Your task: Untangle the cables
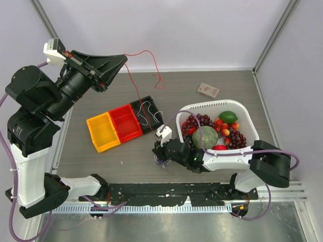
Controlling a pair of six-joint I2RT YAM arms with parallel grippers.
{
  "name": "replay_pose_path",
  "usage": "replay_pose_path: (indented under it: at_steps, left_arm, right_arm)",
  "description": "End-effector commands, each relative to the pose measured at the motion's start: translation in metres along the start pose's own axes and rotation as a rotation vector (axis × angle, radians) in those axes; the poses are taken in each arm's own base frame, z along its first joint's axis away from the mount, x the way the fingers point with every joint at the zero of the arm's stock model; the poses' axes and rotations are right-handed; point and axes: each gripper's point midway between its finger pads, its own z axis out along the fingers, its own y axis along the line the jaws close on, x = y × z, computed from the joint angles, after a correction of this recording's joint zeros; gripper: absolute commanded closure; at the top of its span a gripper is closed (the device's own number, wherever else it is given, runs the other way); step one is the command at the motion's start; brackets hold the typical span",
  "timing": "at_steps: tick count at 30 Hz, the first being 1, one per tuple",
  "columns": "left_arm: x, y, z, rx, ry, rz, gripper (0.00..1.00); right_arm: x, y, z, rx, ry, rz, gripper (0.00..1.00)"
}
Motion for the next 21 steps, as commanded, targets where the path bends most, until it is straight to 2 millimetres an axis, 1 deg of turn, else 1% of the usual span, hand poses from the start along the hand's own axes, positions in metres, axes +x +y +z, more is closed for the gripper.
replay_pose_path:
  at_steps: [1,2,3,4,7,10,11,13,15,16,17,19,21]
  left_arm:
    - [-0.011,-0.035,-0.016,0.113,-0.050,0.006,1.00]
    - [-0.011,-0.030,-0.013,0.097,-0.050,0.009,1.00]
    - [-0.011,-0.027,-0.012,0.086,-0.051,0.015,1.00]
    - [-0.011,-0.025,-0.013,0.074,-0.055,0.021,1.00]
    - [-0.014,-0.018,-0.012,0.048,-0.073,0.041,1.00]
    - [-0.021,-0.028,-0.015,0.073,-0.106,0.054,1.00]
    - [-0.024,-0.035,-0.019,0.090,-0.121,0.060,1.00]
    - [-0.039,-0.048,-0.033,0.112,-0.194,0.076,1.00]
    - [-0.057,-0.068,-0.055,0.178,-0.293,0.090,1.00]
    - [-0.065,-0.078,-0.067,0.219,-0.336,0.105,1.00]
    - [-0.072,-0.087,-0.078,0.258,-0.379,0.103,1.00]
    - [-0.082,-0.097,-0.093,0.299,-0.436,0.095,1.00]
    - [-0.087,-0.103,-0.099,0.314,-0.461,0.094,1.00]
  right_arm:
    - [0.010,-0.009,0.003,0.032,-0.018,-0.027,0.67]
    - [0.017,-0.010,0.002,0.030,0.001,-0.036,0.67]
    - [0.018,-0.011,0.001,0.027,0.007,-0.041,0.66]
    - [0.018,-0.010,-0.001,0.021,0.009,-0.041,0.63]
    - [0.011,-0.005,-0.005,-0.003,-0.002,-0.036,0.63]
    - [0.020,-0.009,-0.003,0.012,0.021,-0.045,0.61]
    - [0.025,-0.011,-0.001,0.015,0.032,-0.052,0.61]
    - [0.037,-0.012,0.000,0.008,0.051,-0.059,0.59]
    - [0.053,-0.015,-0.001,0.006,0.081,-0.075,0.57]
    - [0.055,-0.016,0.000,0.005,0.083,-0.077,0.55]
    - [0.062,-0.018,0.000,0.009,0.097,-0.081,0.54]
    - [0.068,-0.020,0.000,0.010,0.108,-0.086,0.52]
    - [0.069,-0.017,0.001,-0.003,0.111,-0.083,0.50]
